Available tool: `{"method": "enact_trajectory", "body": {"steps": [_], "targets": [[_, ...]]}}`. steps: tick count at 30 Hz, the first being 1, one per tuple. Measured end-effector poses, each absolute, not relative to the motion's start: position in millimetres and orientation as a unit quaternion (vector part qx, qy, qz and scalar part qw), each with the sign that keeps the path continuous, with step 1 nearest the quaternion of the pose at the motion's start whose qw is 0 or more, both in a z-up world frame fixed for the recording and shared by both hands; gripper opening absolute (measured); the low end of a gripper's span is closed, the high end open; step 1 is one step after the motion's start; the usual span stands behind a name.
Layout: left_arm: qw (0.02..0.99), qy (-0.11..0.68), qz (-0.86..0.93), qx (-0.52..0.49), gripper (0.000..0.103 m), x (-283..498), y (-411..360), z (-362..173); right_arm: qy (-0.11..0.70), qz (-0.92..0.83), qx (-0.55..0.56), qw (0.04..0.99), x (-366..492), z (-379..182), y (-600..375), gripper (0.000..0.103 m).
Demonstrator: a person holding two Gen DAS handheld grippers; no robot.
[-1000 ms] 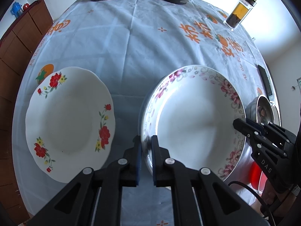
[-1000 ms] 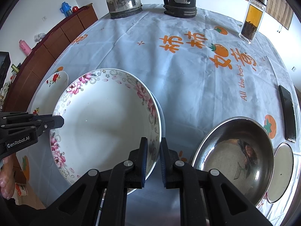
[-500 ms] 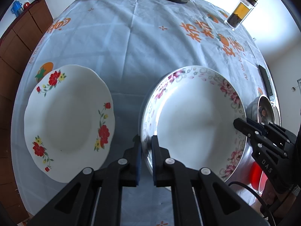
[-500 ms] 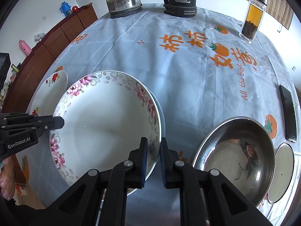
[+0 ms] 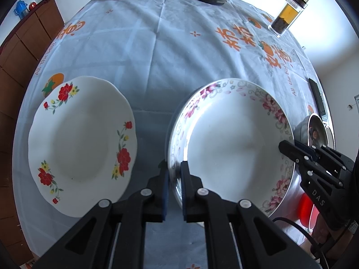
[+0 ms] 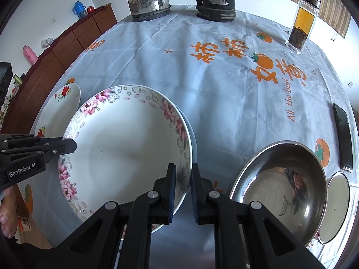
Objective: Organize plates and bowls
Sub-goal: 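Lower the pink-floral plate onto the blue-patterned plate with both grippers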
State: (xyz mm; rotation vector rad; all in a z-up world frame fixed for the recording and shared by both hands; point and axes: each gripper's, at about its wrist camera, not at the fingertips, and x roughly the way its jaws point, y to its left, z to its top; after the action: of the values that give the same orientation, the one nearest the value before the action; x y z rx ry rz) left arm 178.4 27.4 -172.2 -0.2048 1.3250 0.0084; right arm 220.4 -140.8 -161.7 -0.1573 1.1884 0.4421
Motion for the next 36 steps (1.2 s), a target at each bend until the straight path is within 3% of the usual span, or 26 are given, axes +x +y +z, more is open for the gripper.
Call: {"method": "enact_trajectory", "body": {"steps": [36], "targets": [[0.794, 0.6, 0.008, -0.1, 0.007, 175.3, 27.7, -180.2, 0.529, 0.202, -0.133, 0.813, 212.5, -161.2, -125.9, 0.015]]}}
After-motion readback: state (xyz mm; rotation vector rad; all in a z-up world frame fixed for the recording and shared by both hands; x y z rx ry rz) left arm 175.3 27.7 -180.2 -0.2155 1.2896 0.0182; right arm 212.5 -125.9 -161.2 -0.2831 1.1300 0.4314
